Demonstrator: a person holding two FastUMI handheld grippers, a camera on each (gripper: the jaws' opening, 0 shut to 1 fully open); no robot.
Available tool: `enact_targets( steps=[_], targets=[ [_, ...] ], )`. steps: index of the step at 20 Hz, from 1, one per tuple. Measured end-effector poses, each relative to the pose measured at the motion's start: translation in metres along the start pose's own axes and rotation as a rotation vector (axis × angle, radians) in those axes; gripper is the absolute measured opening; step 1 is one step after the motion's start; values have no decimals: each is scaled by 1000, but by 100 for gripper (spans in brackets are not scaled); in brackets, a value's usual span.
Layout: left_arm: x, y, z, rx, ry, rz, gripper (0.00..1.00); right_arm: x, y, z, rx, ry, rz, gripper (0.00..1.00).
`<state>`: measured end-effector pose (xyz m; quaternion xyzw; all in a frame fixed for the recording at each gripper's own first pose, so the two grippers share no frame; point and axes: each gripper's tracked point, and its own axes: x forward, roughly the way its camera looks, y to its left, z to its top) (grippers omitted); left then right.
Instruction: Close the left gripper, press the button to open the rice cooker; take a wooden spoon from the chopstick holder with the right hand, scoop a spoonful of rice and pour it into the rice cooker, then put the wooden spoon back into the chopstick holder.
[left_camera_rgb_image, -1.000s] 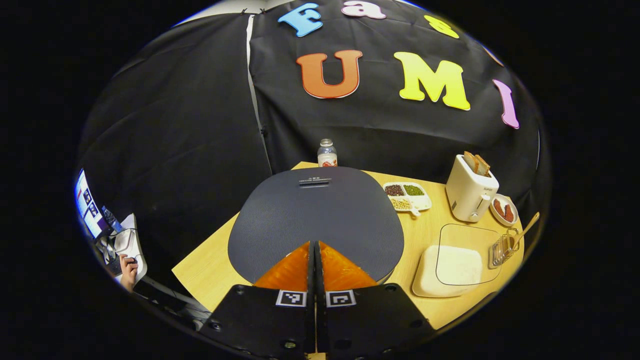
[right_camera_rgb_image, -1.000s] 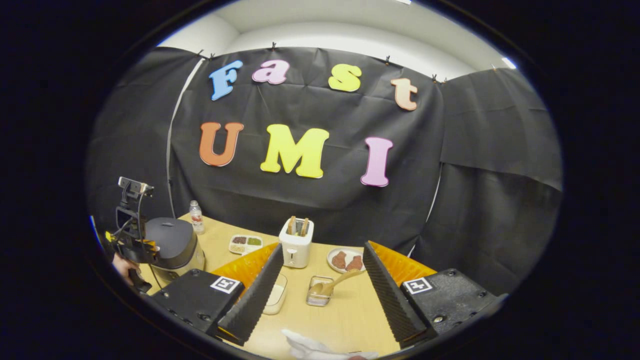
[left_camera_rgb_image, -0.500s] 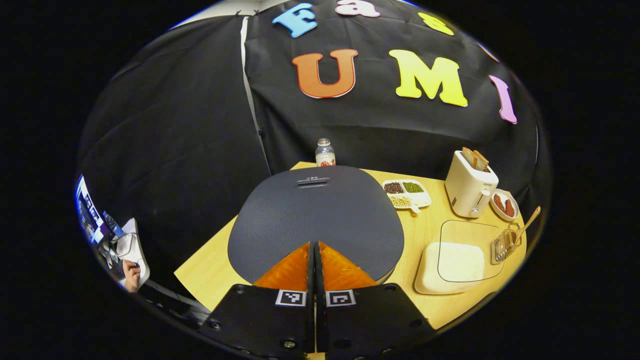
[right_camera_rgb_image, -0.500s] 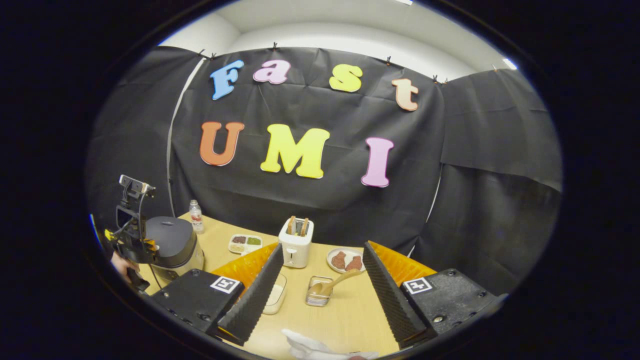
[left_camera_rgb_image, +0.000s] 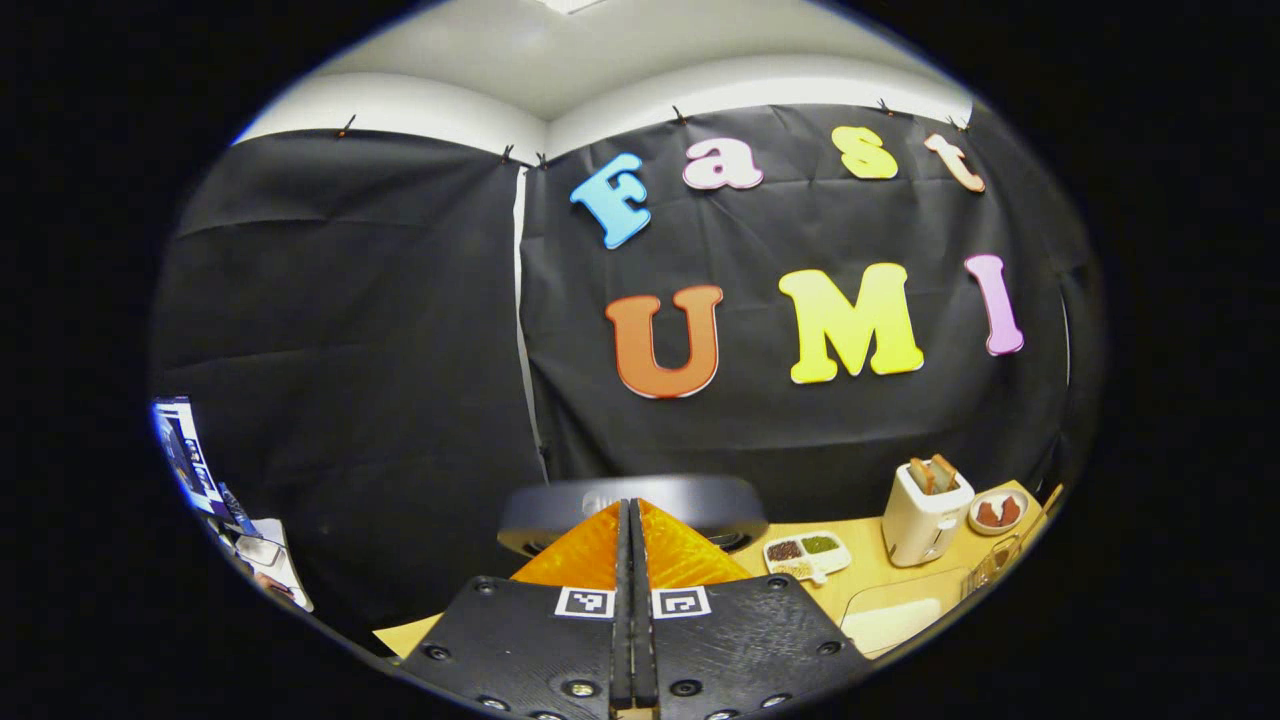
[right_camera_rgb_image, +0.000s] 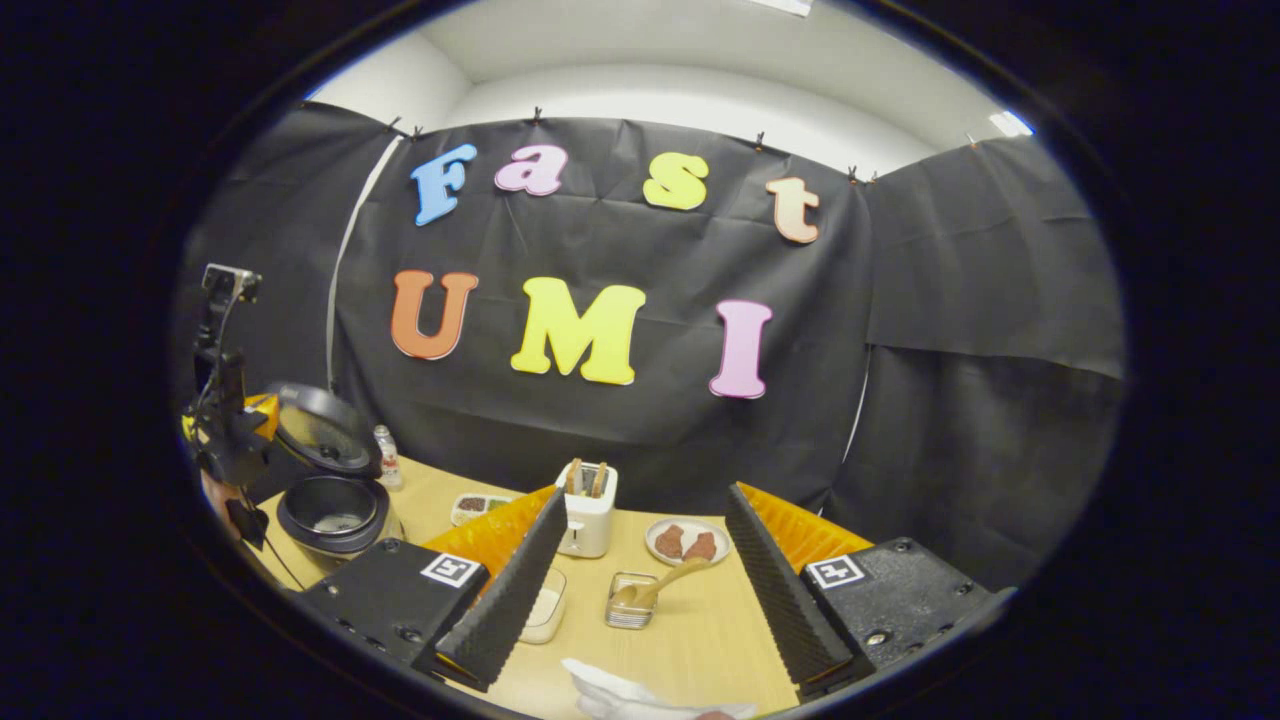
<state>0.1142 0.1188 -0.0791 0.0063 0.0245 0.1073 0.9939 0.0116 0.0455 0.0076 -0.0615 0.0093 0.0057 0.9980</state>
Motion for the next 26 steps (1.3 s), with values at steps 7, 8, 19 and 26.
enact_targets(
  steps=[7, 8, 19, 26],
  targets=[
    [-26, -5, 17, -6, -15, -38, 27, 3, -2, 7, -1, -27, -10, 100],
    [-29, -2, 21, 9, -20, -40, 42, 3, -4, 5, 0, -28, -14, 100],
    [-64, 5, 48, -31, -70, -56, 95, 20, -7, -12, 51, -40, -19, 100],
    [-79, -3, 47, -9, -67, -80, 90, 58, -25, -73, 64, 5, -48, 100]
  ],
)
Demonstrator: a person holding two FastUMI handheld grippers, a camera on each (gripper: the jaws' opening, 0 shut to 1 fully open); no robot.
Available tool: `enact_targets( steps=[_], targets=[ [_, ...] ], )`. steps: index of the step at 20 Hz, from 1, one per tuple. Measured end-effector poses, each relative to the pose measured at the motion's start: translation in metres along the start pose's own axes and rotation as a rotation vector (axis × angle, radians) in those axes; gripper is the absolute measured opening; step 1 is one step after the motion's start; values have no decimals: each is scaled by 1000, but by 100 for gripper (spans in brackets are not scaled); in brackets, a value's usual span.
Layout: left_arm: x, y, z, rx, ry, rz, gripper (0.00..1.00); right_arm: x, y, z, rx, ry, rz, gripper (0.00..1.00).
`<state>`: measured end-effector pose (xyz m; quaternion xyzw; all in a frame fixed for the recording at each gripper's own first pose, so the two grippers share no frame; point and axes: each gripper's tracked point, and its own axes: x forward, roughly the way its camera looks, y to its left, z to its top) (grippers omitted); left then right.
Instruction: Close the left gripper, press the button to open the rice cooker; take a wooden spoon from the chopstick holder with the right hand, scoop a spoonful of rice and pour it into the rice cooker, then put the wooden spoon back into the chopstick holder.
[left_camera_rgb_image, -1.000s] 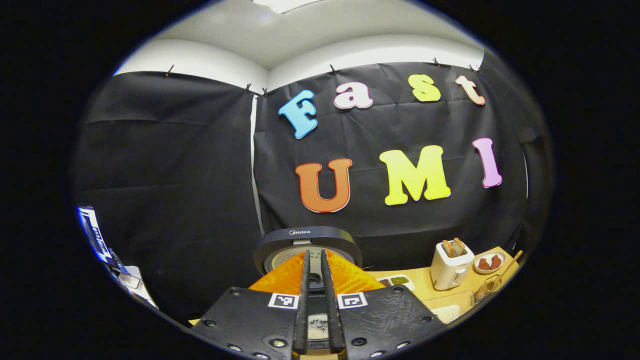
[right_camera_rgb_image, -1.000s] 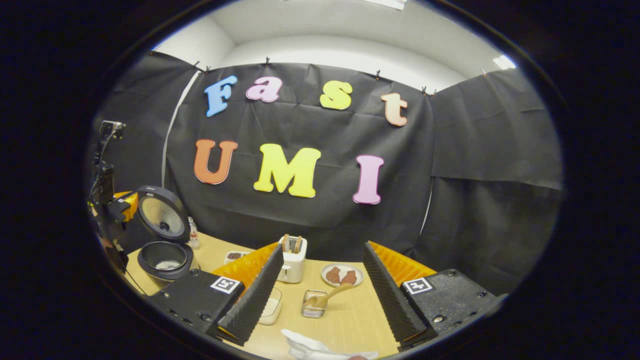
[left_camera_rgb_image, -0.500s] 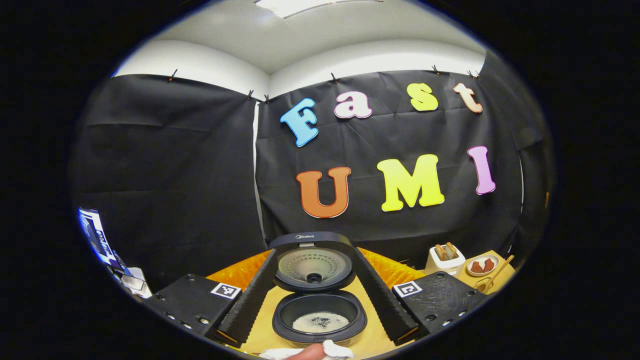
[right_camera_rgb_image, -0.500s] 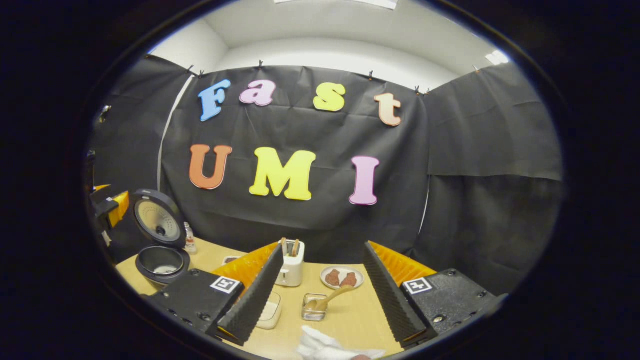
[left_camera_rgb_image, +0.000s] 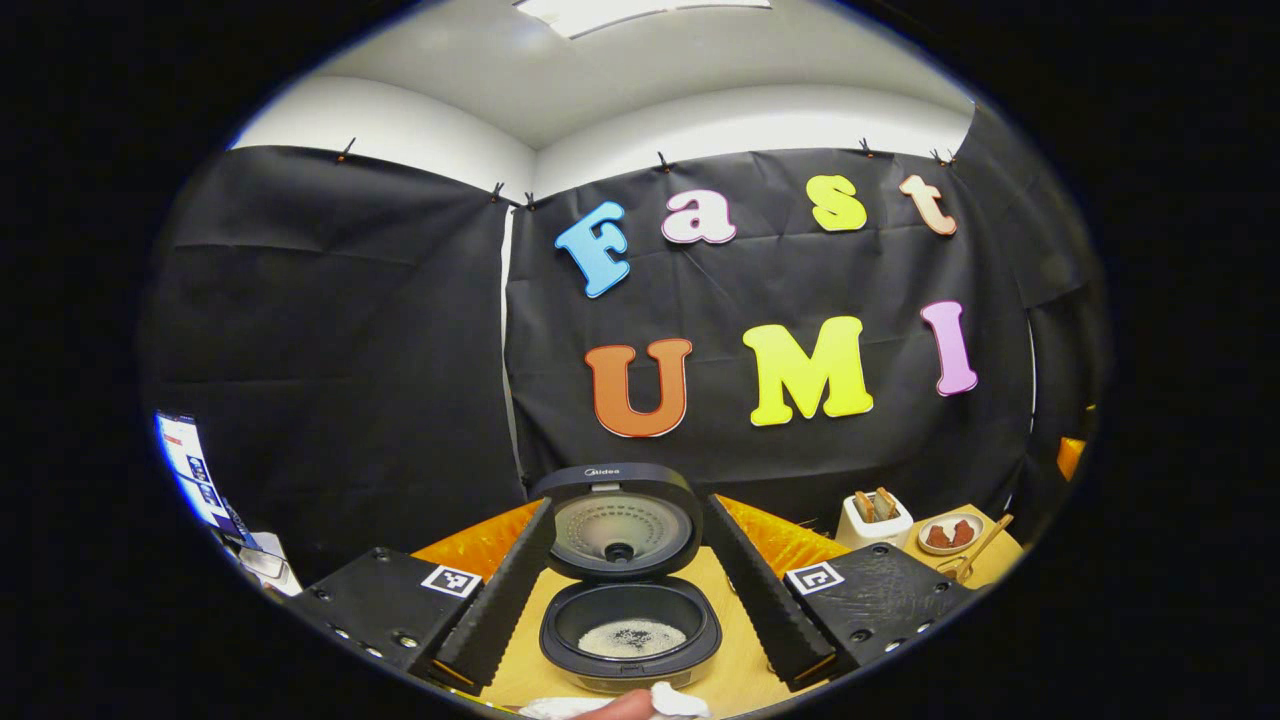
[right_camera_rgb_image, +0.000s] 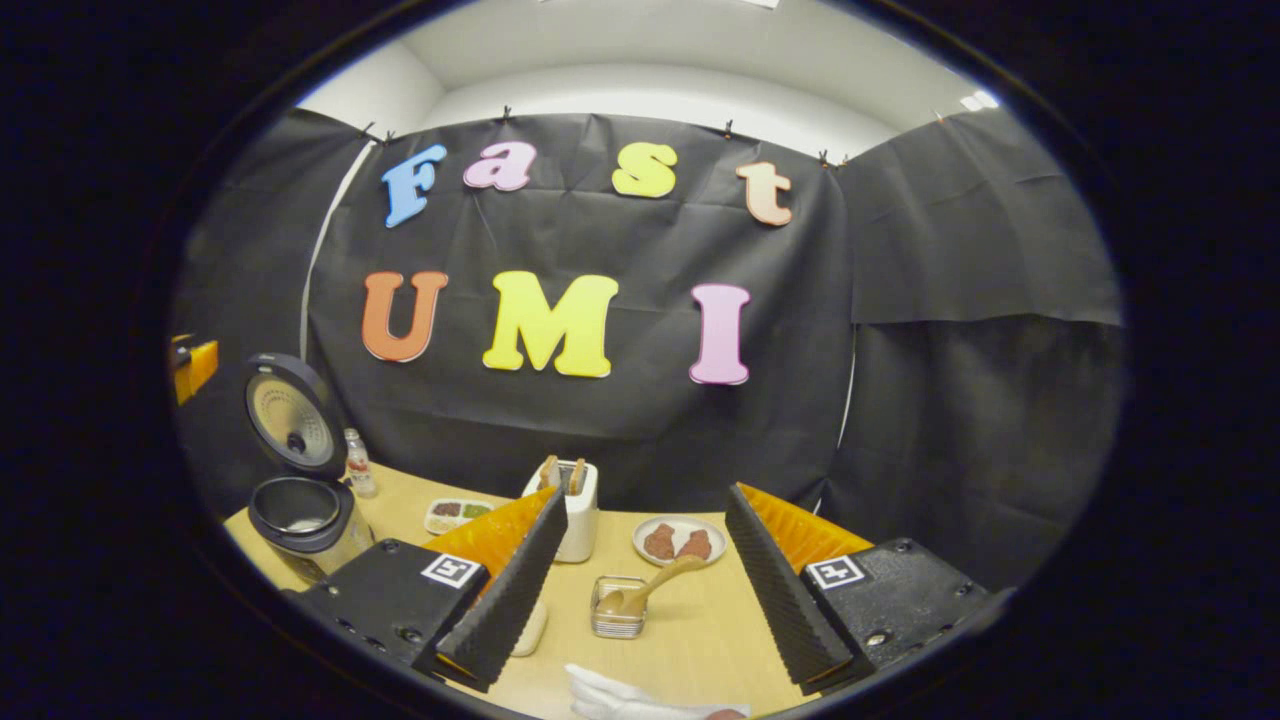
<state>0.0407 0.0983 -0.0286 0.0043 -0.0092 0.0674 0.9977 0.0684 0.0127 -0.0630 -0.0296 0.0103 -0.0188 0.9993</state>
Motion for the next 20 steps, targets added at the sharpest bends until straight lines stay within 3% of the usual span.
enact_targets(
  steps=[2, 3, 13, 20],
  targets=[
    [-3, -4, 2, -2, -10, -5, 90, 18, -6, -26, 26, 21, -2, 100],
    [-4, -7, 2, -5, -8, -9, 95, 29, -8, -42, 36, 39, -1, 100],
    [0, -27, -17, 28, 30, -15, 95, 153, -22, -182, 212, 215, -13, 100],
    [6, -38, -32, 44, 59, -14, 95, 220, -14, -202, 275, 218, 28, 100]
  ],
)
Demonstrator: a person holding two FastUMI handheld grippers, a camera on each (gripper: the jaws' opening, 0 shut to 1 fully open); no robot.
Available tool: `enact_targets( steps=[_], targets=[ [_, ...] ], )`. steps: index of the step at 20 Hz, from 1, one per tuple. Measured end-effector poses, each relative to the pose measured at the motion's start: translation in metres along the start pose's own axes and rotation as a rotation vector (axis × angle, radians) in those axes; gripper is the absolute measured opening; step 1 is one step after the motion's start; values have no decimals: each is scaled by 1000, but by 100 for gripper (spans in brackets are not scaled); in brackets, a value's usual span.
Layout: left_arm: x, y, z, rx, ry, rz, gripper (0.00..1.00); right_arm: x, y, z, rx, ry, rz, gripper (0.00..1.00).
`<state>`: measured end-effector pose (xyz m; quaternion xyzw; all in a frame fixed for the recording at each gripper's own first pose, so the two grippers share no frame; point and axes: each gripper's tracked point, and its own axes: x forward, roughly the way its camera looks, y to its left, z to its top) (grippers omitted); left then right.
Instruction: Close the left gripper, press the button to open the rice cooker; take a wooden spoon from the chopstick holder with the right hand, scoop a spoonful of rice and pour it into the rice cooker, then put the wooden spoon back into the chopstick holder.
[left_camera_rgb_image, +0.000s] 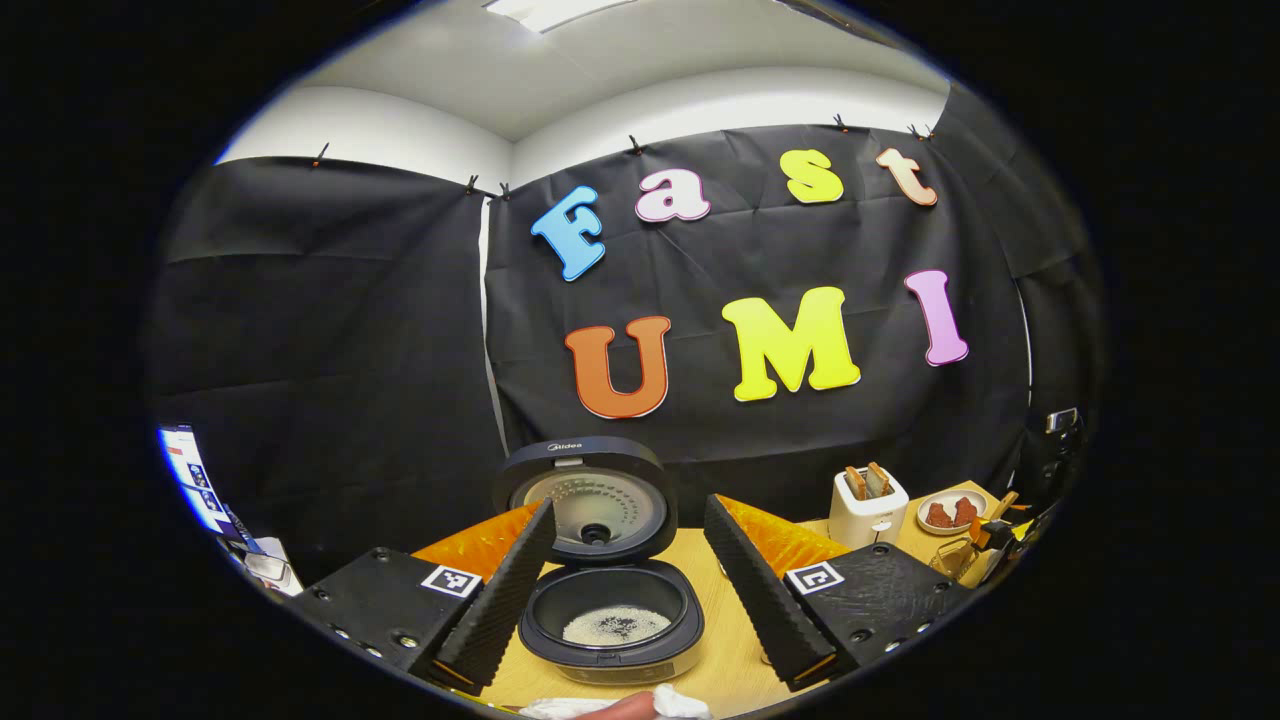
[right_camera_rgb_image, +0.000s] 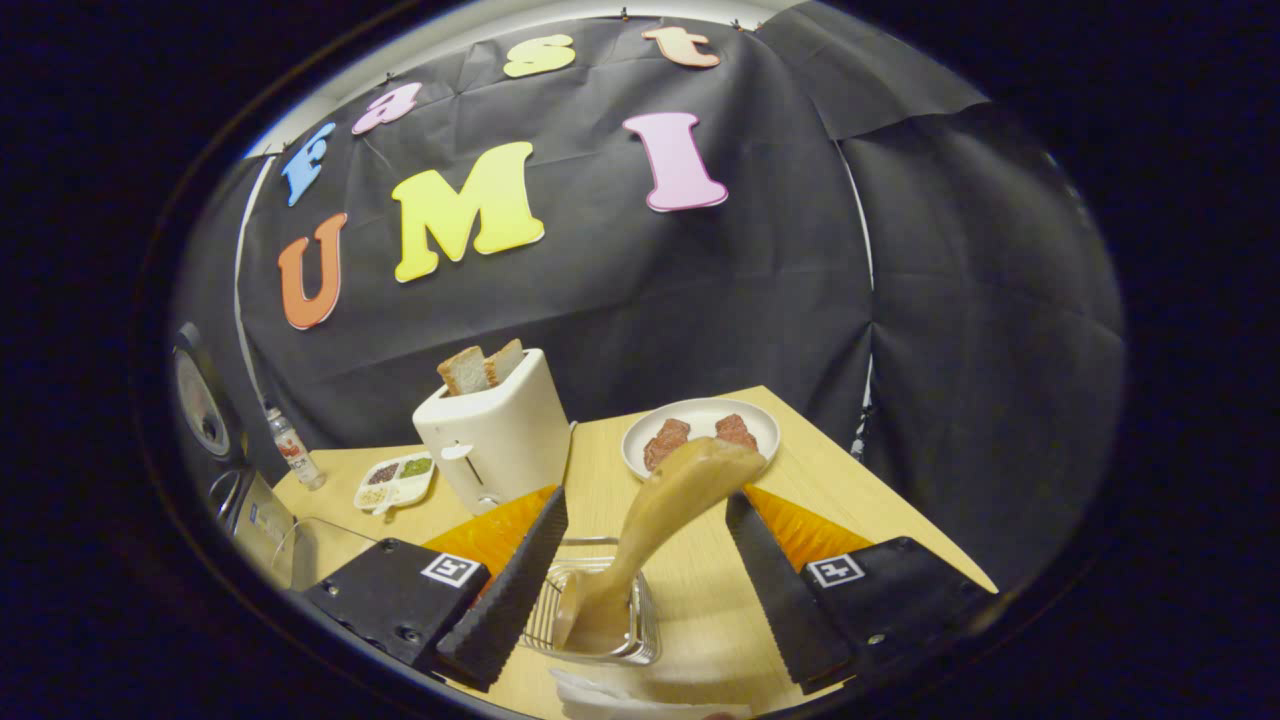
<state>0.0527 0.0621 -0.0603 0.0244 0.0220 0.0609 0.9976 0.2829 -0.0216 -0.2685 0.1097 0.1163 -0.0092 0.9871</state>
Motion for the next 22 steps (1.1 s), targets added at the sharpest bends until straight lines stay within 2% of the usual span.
enact_targets(
  steps=[2, 3, 4, 7, 11, 12, 13, 14, 22],
  targets=[
    [2, -3, -3, 11, 8, -6, 95, 14, 1, 5, 13, -4, 11, 100],
    [3, -5, -5, 17, 10, -6, 95, 18, 2, 6, 23, -3, 15, 92],
    [4, -6, -6, 20, 13, -8, 95, 23, 3, 7, 25, -7, 23, 98],
    [5, -10, -6, 25, 12, -12, 95, 28, 5, 8, 26, -7, 39, 95],
    [6, -10, -7, 22, 13, -13, 95, 25, 1, 5, 46, -6, 36, 45],
    [6, -9, -8, 24, 14, -13, 95, 24, 2, 8, 61, -8, 47, 43],
    [6, -8, -8, 27, 16, -11, 95, 30, 8, 6, 68, -1, 68, 33],
    [5, -7, -9, 28, 17, -10, 95, 25, 10, 6, 64, -7, 68, 35],
    [1, 0, -9, 33, 14, -2, 95, 20, 39, 19, -8, -29, 115, 29]
  ],
)
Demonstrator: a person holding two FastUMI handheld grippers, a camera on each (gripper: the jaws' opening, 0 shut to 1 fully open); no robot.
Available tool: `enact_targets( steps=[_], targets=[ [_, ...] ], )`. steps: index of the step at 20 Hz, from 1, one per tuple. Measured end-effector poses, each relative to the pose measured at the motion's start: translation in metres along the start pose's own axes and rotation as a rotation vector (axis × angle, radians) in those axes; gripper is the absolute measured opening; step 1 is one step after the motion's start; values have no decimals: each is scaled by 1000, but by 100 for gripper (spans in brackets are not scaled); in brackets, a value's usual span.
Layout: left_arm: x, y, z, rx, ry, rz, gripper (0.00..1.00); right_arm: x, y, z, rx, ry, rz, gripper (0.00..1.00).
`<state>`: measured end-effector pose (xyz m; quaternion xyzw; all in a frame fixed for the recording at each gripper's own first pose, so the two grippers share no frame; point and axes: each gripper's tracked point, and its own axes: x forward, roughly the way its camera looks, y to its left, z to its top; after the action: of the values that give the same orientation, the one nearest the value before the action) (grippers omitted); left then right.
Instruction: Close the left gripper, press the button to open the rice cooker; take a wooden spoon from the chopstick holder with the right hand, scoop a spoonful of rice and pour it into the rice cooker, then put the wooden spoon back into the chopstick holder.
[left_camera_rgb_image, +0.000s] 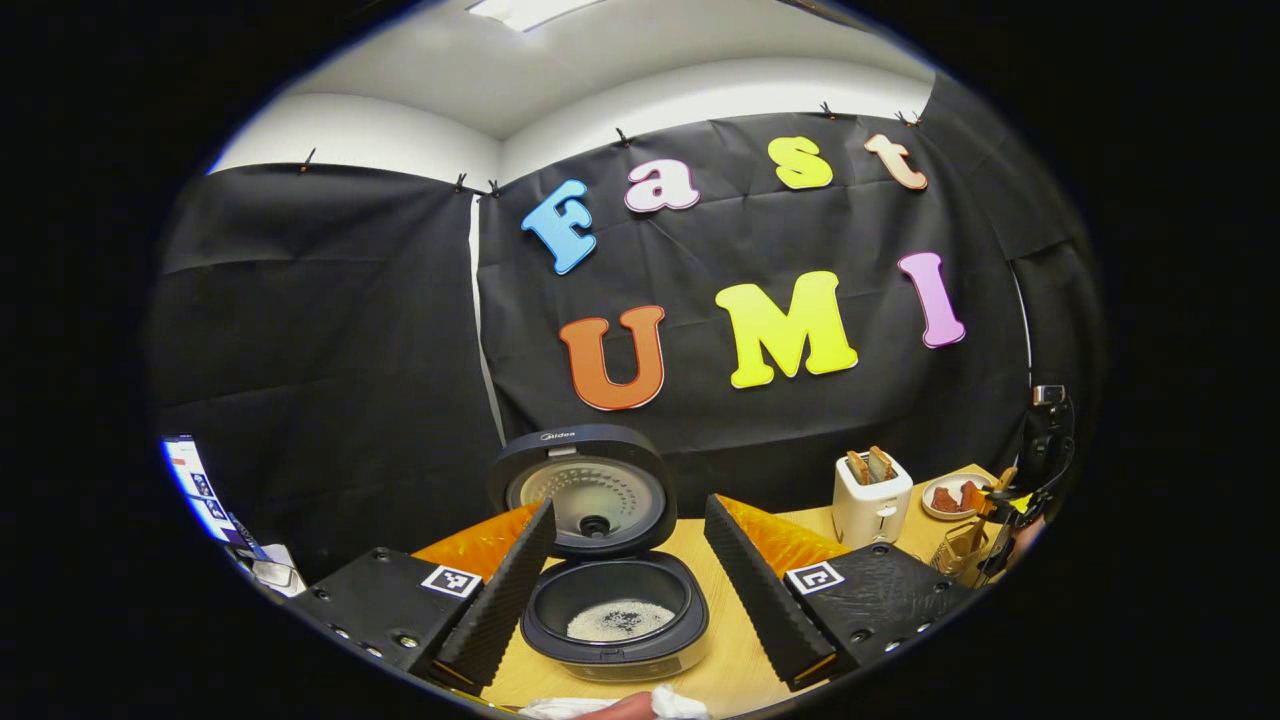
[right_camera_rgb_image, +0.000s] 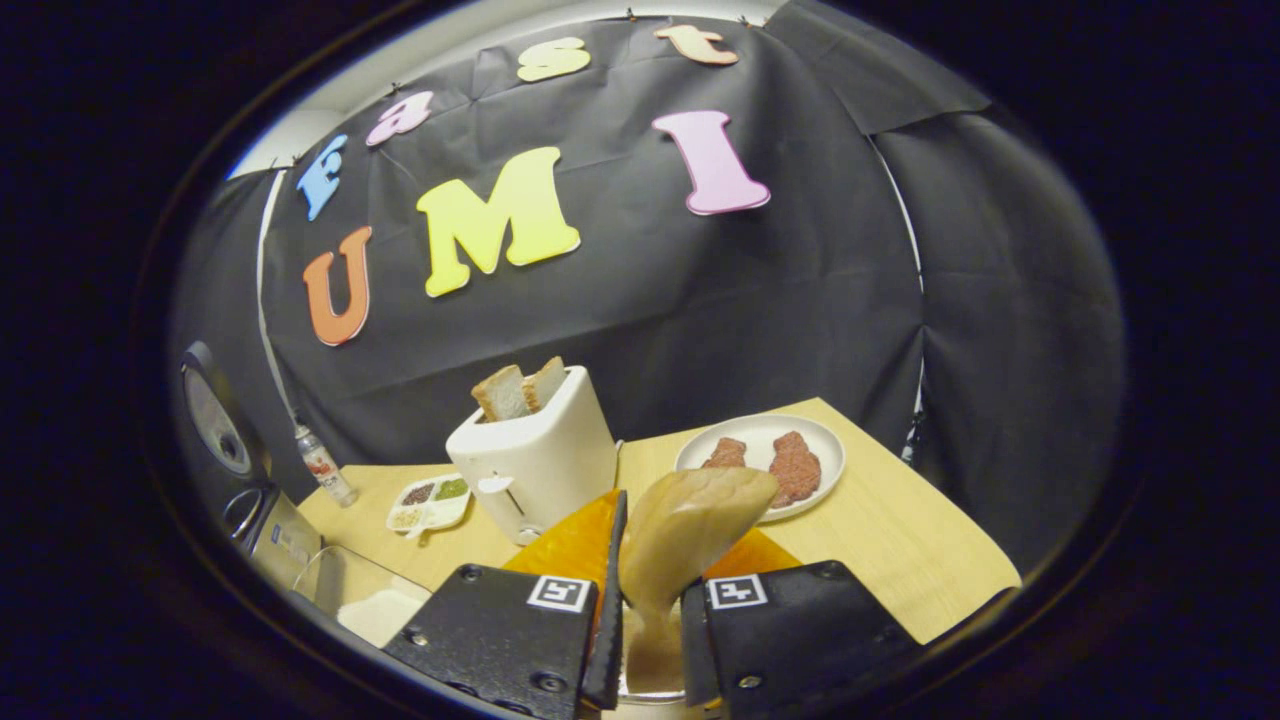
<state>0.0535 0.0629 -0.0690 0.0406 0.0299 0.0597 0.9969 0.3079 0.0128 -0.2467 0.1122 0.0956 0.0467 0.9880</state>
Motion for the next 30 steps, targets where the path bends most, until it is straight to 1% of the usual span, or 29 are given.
enact_targets(
  steps=[6, 10, 12, 14, 17, 19, 22, 25, 30],
  targets=[
    [-1, 16, -7, -13, 11, 15, 95, -14, 20, 32, -119, -42, -9, 29],
    [0, 33, -14, -22, 22, 32, 95, -32, 39, 68, -198, -71, -38, 29],
    [1, 46, -17, -27, 29, 46, 95, -44, 58, 91, -239, -91, -45, 29],
    [1, 56, -19, -37, 35, 55, 95, -56, 86, 110, -261, -111, -22, 29],
    [1, 74, -25, -40, 38, 72, 95, -69, 130, 122, -299, -123, 8, 29],
    [2, 85, -28, -31, 37, 83, 95, -74, 162, 120, -309, -127, 43, 29],
    [3, 99, -36, -28, 46, 94, 95, -71, 193, 96, -304, -105, 73, 29],
    [2, 110, -42, -30, 50, 104, 95, -64, 210, 60, -283, -66, 81, 29],
    [0, 122, -49, -25, 57, 119, 95, -56, 221, -1, -284, -18, 90, 29]
  ],
)
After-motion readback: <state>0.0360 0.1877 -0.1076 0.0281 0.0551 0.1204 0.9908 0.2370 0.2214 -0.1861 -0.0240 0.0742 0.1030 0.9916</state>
